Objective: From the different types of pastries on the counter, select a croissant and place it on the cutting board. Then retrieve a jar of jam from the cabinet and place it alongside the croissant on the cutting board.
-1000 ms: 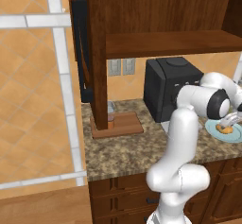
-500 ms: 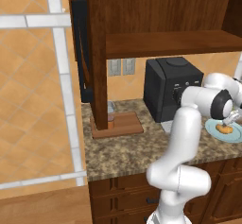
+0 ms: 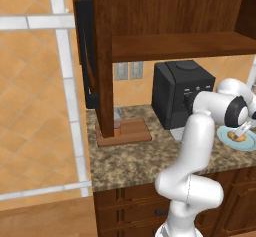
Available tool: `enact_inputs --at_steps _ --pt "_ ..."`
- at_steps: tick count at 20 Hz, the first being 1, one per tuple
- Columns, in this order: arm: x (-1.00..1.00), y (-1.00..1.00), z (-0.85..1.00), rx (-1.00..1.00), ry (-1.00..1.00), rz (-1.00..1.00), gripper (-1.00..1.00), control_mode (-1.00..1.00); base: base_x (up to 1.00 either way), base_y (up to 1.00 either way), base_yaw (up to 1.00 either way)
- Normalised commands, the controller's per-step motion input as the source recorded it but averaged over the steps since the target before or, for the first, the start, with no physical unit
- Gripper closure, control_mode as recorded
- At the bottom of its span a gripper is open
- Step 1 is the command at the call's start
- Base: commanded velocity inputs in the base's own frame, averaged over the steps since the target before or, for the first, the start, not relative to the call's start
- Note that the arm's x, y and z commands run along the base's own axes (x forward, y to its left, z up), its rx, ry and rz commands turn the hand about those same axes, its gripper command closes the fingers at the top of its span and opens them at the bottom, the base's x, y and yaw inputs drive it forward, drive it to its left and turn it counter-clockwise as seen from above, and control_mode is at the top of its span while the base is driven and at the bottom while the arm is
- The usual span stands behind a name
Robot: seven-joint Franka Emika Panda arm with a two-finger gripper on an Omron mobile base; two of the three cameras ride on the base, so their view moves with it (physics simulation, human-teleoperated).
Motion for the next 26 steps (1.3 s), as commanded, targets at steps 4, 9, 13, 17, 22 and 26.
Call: enact_inputs --at_steps 4,9,13,17,22,26 --pt "0.04 0.23 -0.27 -0.05 0.01 0.07 -1.0 -1.0 0.0 0.0 0.0" --pt "0.07 0.08 -0.29 -0.09 0.11 0.09 -1.0 -1.0 0.0 0.0 0.0" --pt "0.08 0.12 -0.56 -0.13 0.19 0.08 -1.0 -1.0 0.0 0.0 0.0" --pt "0.09 0.09 -0.48 -0.08 0.18 0.07 -1.0 -1.0 0.0 0.0 0.0" --pt "0.0 0.08 -0.14 0.0 0.0 0.02 -1.0 -1.0 0.0 0.0 0.0" --pt "-0.14 0.1 -0.5 0.0 0.0 0.0 -1.0 -1.0 0.0 0.0 0.0"
